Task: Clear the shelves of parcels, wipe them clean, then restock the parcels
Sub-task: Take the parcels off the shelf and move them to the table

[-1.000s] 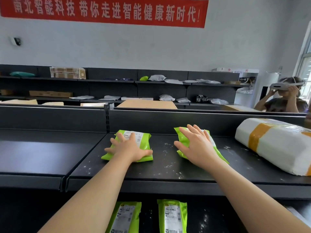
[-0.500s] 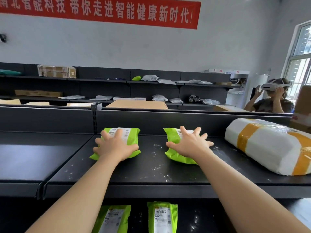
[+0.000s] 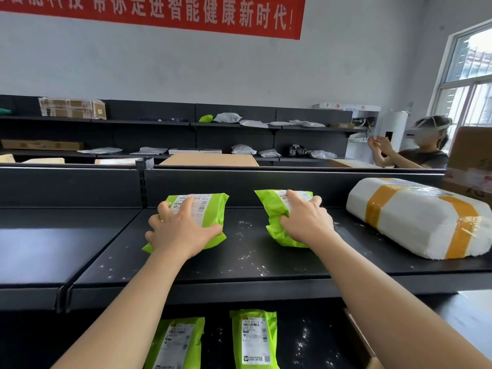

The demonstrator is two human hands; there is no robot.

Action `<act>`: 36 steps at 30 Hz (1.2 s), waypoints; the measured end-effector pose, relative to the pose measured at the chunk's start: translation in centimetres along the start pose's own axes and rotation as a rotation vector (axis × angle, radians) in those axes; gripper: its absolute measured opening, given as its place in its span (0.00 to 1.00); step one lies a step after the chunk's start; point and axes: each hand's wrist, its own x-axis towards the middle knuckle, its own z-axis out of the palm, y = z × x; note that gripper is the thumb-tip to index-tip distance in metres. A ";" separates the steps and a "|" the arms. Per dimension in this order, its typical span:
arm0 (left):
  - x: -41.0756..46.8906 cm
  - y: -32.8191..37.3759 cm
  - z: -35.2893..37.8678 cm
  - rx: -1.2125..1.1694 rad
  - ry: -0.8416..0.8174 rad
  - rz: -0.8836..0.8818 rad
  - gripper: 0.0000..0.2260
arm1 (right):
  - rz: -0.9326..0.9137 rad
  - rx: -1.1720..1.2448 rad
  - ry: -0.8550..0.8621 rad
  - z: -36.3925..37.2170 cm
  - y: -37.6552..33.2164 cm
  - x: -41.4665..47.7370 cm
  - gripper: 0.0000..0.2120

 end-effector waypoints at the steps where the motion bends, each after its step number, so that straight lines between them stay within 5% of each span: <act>1: -0.2 0.1 0.0 -0.011 0.001 0.012 0.42 | 0.003 0.000 0.013 -0.4 0.2 -0.5 0.26; 20: -10.1 10.7 1.3 -0.221 -0.101 0.401 0.42 | 0.249 -0.052 0.230 -7.4 11.4 -13.5 0.29; 36: -26.6 27.5 6.8 -0.330 -0.294 0.733 0.43 | 0.642 -0.166 0.337 -14.7 30.6 -27.2 0.31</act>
